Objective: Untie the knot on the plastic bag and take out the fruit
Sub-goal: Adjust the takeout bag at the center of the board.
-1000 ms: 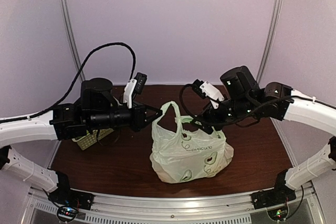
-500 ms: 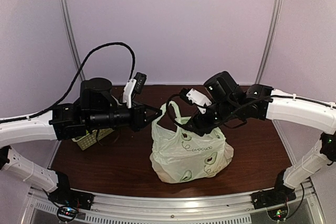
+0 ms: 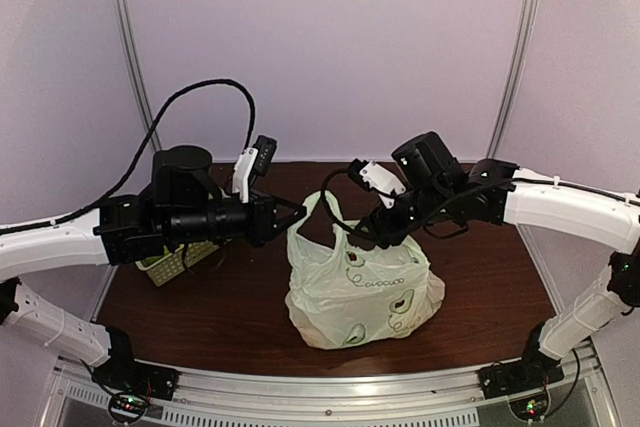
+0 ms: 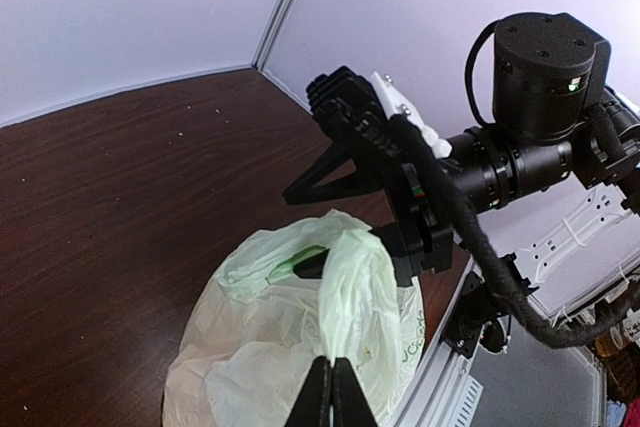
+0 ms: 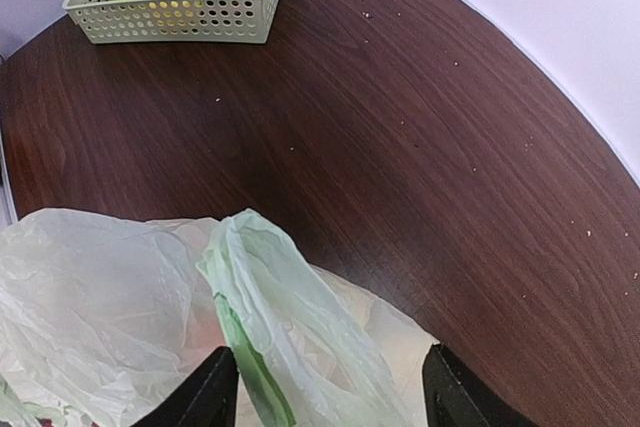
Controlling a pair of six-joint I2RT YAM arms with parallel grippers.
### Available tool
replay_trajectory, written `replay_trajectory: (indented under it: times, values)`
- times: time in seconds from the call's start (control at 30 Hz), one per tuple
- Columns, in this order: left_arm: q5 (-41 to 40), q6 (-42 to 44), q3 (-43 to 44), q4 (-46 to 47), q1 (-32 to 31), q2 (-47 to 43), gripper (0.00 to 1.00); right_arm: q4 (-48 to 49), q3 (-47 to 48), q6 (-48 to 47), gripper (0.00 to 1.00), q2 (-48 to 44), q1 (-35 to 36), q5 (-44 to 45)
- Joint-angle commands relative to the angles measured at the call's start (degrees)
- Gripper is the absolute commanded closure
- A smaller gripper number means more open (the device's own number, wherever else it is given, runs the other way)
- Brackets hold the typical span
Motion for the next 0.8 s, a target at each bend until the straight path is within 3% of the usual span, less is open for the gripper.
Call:
replay_trajectory:
  times: [0.0,0.2,0.5,0.77]
  values:
    - [1.32,0.09,1.83,-0.84,0.61,0.24,1.00,0.53,-0.58,-0.80,0.33,1.25,-0.86,-1.39]
    - [1.86,-0.02,1.98,-0.59,1.21,0.47,1.00,0.46,-0.03,-0.86,0.33,2.97,-1.83,-1.50]
    - [5.41,0.32,3.22,-0.01,6.32,2.57,1.00,-1.08,6.24,2.90,0.98,0.82,-6.17,2.47]
    - [6.76,7.64,15.10,-3.42,15.23,3.94,1.00,-3.71,22.32,8.69,1.00,-1.34,-12.38,3.94]
